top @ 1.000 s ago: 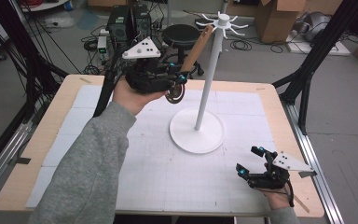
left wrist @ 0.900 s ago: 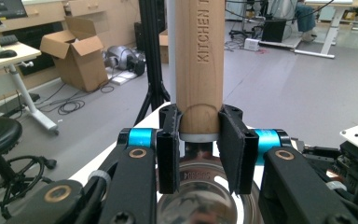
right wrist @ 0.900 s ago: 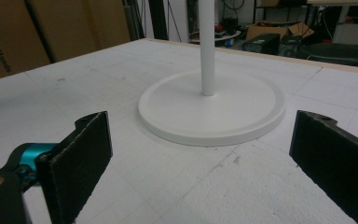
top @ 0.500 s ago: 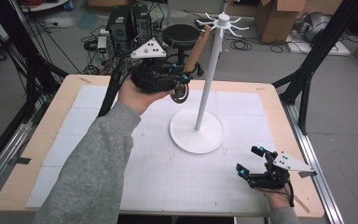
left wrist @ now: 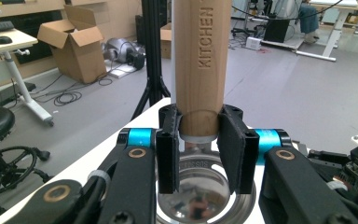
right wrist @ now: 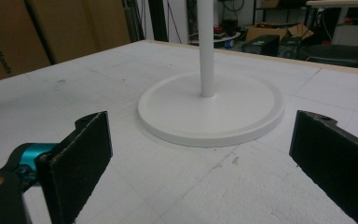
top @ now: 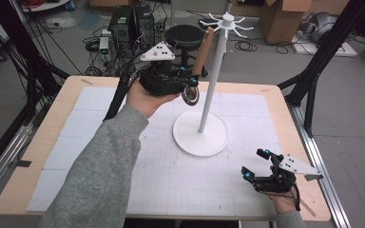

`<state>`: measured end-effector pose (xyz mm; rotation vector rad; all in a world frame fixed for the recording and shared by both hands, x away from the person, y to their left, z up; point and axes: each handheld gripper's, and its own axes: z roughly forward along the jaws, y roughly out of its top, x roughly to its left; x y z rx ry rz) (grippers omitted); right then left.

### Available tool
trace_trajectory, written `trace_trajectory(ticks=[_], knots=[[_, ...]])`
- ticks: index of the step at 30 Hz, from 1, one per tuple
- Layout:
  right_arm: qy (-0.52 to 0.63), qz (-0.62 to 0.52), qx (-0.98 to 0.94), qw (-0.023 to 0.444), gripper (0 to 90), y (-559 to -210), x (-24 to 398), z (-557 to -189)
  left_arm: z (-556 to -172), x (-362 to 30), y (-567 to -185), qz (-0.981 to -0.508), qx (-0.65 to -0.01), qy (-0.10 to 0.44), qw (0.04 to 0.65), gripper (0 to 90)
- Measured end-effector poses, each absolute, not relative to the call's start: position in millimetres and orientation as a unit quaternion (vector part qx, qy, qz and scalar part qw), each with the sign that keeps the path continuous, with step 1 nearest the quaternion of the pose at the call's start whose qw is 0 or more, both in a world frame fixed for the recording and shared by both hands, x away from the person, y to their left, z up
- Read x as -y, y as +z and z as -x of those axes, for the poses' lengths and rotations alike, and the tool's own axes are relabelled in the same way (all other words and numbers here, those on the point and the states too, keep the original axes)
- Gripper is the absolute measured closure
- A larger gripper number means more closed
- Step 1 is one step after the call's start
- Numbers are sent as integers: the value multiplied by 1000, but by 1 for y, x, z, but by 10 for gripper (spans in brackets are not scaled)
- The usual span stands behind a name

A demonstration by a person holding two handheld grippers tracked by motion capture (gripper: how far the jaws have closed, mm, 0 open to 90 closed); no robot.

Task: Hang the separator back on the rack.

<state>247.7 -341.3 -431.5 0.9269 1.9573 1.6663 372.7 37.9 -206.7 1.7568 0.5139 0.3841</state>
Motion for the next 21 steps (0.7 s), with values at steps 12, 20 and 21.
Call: trace_trajectory(ticks=[12,20,21], knots=[[596,-332,-702,203,48,-432,342,-247,-365,-64,-219,-749,-187,172,611,431],[594,-334,-703,205,48,-432,342,-246,-360,-78,-231,-745,-171,163,624,229],[593,-333,-703,206,48,-432,342,-246,-359,-78,-233,-746,-173,165,622,197]])
